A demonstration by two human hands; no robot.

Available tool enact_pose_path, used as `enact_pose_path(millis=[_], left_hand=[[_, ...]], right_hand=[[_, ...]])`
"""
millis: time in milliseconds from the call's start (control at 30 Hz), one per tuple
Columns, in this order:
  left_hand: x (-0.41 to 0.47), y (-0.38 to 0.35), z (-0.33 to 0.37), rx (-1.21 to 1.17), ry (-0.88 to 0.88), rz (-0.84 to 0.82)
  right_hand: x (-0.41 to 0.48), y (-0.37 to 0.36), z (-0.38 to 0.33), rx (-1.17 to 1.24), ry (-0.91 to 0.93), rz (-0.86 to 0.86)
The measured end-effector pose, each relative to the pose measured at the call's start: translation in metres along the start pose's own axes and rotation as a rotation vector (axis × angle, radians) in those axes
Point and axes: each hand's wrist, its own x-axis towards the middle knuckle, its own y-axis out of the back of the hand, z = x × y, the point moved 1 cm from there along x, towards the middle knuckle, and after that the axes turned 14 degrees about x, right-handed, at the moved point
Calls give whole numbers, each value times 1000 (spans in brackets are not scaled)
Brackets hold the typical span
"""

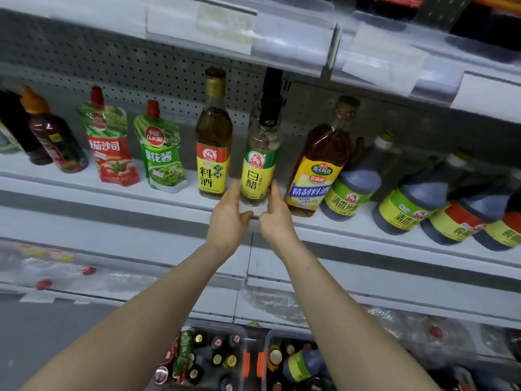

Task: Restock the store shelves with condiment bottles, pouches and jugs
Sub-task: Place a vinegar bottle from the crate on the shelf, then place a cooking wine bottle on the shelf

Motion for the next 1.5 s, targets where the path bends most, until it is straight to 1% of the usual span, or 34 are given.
enact_pose_path(millis=[100, 200, 300, 433, 533, 700, 833, 900, 1033, 1100, 1267, 1400, 1500], left_hand=[[-21, -2, -8, -42, 35, 72], [-44, -4, -21, -75, 29, 132], [-70, -6, -39, -46, 35, 118], [-99, -5, -69, -27, 43, 50], [-121, -4, -95, -53, 65, -19], [-166, -9, -153, -42, 119, -168], [-202, -24, -199, -30, 215, -250], [-219, -36, -221, -15, 260, -286], [-246, -71, -259, 23, 314, -331], [-259, -93, -281, 21, 376, -348], [-291, -154, -338, -29, 508, -414], [-312, -202, -381, -11, 555, -488], [-322, -234, -410, 3, 566, -518]], right_hand=[[-10, 7, 8, -56, 54, -7], [-26, 10, 17, -83, 143, 10], [-48, 6, 32, -41, 171, 11], [-79, -4, 56, -11, 170, 6], [-102, -15, 86, -19, 75, 26], [-148, -46, 165, -104, -97, -12], [-180, -69, 222, -91, -240, -15], [-190, -74, 250, -98, -271, -15], [-201, -78, 305, -119, -343, -40], [-202, -80, 335, -129, -368, -38], [-200, -91, 417, -148, -445, -106], [-198, -100, 485, -159, -519, -108], [-195, -105, 533, -167, -575, -142]])
